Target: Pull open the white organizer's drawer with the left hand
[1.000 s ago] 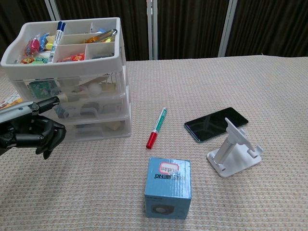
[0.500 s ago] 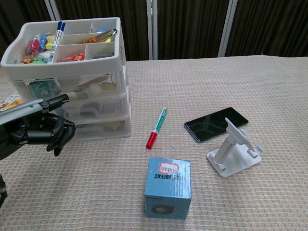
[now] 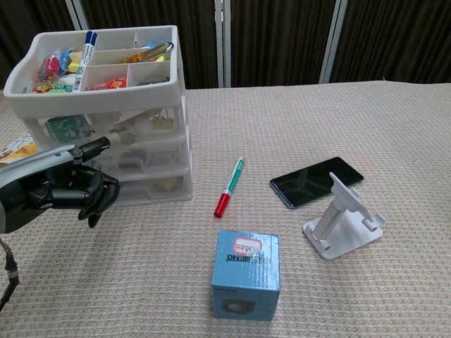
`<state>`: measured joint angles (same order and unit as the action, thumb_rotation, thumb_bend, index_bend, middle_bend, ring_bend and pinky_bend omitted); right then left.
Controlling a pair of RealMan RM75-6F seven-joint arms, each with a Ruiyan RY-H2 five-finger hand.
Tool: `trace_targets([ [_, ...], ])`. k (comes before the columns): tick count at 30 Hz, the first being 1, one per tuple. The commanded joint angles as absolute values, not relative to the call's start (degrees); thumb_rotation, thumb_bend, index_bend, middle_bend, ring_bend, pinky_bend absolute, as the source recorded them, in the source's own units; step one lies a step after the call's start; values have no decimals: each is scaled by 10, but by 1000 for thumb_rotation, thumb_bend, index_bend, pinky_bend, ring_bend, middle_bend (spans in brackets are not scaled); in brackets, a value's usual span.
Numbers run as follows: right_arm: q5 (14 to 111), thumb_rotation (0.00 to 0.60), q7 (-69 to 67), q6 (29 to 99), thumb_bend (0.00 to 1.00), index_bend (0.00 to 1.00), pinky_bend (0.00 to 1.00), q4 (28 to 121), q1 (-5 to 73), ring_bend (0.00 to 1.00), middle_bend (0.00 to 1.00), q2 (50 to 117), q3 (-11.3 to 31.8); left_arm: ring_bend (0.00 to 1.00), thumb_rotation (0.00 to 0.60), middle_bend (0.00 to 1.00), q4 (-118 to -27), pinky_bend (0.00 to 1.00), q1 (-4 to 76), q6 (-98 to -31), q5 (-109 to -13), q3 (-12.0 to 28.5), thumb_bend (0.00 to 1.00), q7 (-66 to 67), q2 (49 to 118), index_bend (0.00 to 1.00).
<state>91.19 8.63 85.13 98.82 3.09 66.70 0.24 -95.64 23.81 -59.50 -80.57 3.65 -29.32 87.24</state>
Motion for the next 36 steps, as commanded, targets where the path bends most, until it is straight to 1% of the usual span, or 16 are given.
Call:
trace_targets([
  [1,912,600,87,852,12,0,0,988,31,0,0,667,2,757,600,727,-959,626,237,-599,-814,32,969,-297,870,39],
  [4,913,600,88,851,11,0,0,988,31,0,0,667,2,757,600,727,-962,626,237,-604,-820,30,969,-300,867,74],
  [10,913,600,89,851,11,0,0,989,31,0,0,668,1,757,600,727,-968,626,235,-611,-832,23,969,-304,861,100],
  [26,914,600,91,852,11,0,0,989,30,0,0,669,1,757,600,727,-974,626,229,-629,-866,-4,970,-311,854,100],
  [32,914,600,93,851,11,0,0,989,30,0,0,669,0,757,600,727,-974,626,219,-649,-890,-21,970,-313,849,100],
  [36,915,600,95,851,11,0,0,989,30,0,0,670,0,757,600,727,-971,626,211,-665,-901,-31,970,-315,846,72],
])
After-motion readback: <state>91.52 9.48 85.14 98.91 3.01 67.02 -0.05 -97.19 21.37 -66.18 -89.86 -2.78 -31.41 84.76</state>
